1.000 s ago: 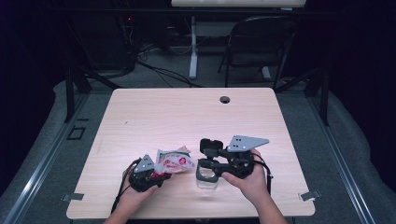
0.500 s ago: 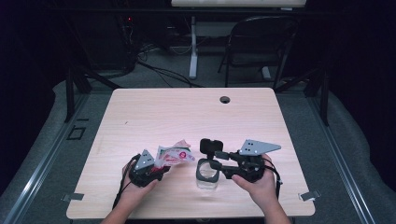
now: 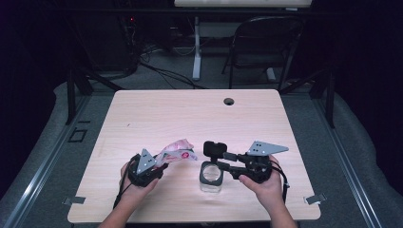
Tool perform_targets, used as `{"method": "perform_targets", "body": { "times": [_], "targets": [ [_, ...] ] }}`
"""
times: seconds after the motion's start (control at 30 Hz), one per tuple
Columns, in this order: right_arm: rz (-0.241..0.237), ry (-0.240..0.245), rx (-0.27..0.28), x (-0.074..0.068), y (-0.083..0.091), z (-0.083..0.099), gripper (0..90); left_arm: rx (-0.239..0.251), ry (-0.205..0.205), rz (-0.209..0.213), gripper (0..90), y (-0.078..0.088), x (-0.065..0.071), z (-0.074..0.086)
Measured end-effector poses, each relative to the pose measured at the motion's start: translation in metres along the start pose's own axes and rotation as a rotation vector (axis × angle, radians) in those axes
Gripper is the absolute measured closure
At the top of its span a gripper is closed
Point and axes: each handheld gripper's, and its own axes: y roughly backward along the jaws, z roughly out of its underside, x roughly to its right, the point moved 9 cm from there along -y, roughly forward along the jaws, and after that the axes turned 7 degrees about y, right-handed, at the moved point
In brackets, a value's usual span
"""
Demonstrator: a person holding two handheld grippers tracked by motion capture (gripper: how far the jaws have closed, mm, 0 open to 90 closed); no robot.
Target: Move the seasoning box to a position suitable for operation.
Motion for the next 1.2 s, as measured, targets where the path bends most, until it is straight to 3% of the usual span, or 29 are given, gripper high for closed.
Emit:
{"method": "perform_targets", "body": {
  "times": [0.37,0.67,1.0,1.2],
  "targets": [
    [0.005,-0.011,-0.025,0.001,-0.001,0.007,50.5,0.006,-0.107,-0.074,61.2,0.006,0.003,-0.004],
    [0.030,-0.014,-0.037,0.002,0.000,0.011,48.1,0.013,-0.124,-0.088,61.2,0.007,0.006,-0.007],
    [0.075,-0.024,0.026,0.007,0.011,-0.002,49.2,0.071,-0.194,-0.161,61.3,0.005,-0.002,-0.037],
    [0.098,-0.039,0.052,0.013,0.015,-0.005,48.6,0.107,-0.268,-0.197,61.3,0.003,-0.010,-0.051]
  ]
}}
